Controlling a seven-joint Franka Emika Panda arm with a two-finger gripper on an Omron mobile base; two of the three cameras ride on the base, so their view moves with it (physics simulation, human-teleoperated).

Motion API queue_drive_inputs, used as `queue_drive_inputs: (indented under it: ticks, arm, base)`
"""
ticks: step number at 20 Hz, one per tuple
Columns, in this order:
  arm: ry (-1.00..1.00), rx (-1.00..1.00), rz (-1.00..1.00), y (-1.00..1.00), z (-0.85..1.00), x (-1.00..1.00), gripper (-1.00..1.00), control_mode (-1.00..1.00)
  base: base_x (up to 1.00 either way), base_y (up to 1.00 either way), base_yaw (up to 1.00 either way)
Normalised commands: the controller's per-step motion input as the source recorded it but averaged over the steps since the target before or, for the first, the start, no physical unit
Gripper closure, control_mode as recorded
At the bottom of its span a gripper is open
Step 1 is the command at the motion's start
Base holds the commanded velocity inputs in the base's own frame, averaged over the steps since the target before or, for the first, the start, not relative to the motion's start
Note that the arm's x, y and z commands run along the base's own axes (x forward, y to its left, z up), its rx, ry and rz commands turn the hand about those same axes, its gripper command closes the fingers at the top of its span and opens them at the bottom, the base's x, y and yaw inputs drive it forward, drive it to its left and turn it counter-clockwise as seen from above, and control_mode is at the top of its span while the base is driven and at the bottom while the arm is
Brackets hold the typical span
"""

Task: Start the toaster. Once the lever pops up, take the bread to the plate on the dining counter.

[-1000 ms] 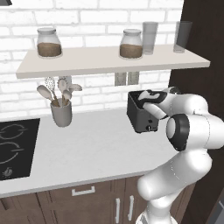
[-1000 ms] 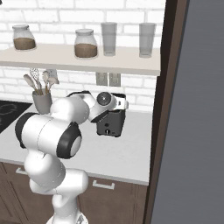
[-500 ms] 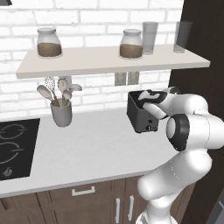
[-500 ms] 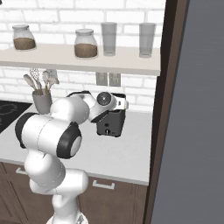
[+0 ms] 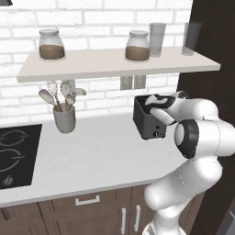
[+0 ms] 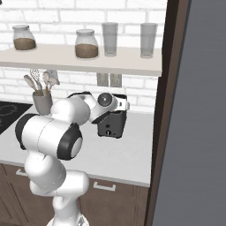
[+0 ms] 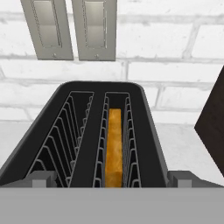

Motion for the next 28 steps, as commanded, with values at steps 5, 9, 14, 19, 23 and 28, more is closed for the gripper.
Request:
queue_drive_inputs:
  ticks: [5,9,14,19,23,28]
  arm:
    - [0.00,0.00,0.00,0.00,0.00,0.00,-1.00,-1.00]
    - [0.00,0.00,0.00,0.00,0.00,0.00,-1.00,-1.00]
    - [0.00,0.00,0.00,0.00,0.00,0.00,-1.00,-1.00]
    - [0.00,0.00,0.00,0.00,0.00,0.00,-1.00,-1.00]
    - [0.00,0.00,0.00,0.00,0.00,0.00,-1.00,-1.00]
    - [0.00,0.00,0.00,0.00,0.00,0.00,-1.00,-1.00]
  base:
    - [0.00,0.00,0.00]
    - [0.00,0.00,0.00]
    - [0.00,0.00,0.00]
    - [0.00,0.00,0.00]
    - [0.00,0.00,0.00]
    - [0.00,0.00,0.00]
